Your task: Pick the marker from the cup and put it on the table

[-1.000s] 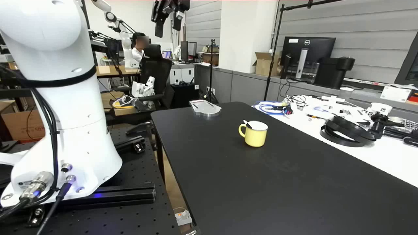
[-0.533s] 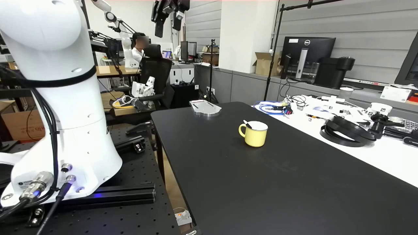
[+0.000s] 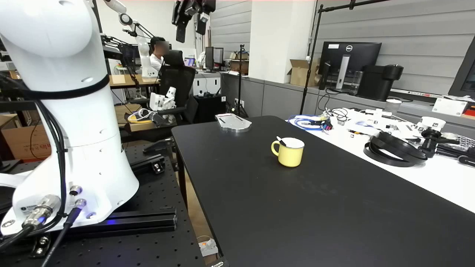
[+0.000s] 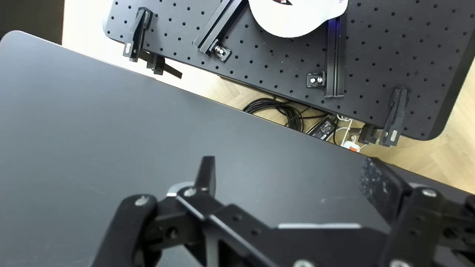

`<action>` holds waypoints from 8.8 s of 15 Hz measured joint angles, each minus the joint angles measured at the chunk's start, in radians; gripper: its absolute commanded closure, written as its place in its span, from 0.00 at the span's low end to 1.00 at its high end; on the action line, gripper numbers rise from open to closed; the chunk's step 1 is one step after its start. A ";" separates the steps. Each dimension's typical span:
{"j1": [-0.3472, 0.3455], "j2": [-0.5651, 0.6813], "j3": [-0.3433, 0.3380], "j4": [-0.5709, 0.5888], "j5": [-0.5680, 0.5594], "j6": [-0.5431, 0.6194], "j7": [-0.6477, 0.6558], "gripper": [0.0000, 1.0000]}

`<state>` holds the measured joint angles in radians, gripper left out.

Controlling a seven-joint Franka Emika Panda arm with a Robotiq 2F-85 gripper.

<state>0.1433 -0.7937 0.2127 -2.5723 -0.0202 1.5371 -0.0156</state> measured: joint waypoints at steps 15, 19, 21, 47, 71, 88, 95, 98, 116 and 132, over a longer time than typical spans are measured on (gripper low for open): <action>-0.005 0.053 -0.011 0.010 -0.022 0.050 0.000 0.00; -0.044 0.226 -0.039 0.081 -0.079 0.165 -0.001 0.00; -0.063 0.343 -0.056 0.147 -0.106 0.203 -0.002 0.00; -0.125 1.420 -0.228 1.207 0.329 0.045 0.528 0.00; -0.141 1.474 -0.247 0.847 0.453 0.399 0.525 0.00; -0.141 1.474 -0.250 0.790 0.450 0.462 0.505 0.78; -0.131 1.470 -0.248 0.789 0.449 0.484 0.492 0.98; -0.130 1.459 -0.248 0.789 0.449 0.485 0.483 0.98; -0.114 1.109 -0.184 0.786 0.465 0.249 0.382 0.98; 0.111 0.970 -0.051 0.326 0.058 0.786 0.336 0.98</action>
<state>0.2540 0.1766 0.1619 -2.2466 0.0381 2.3228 0.3207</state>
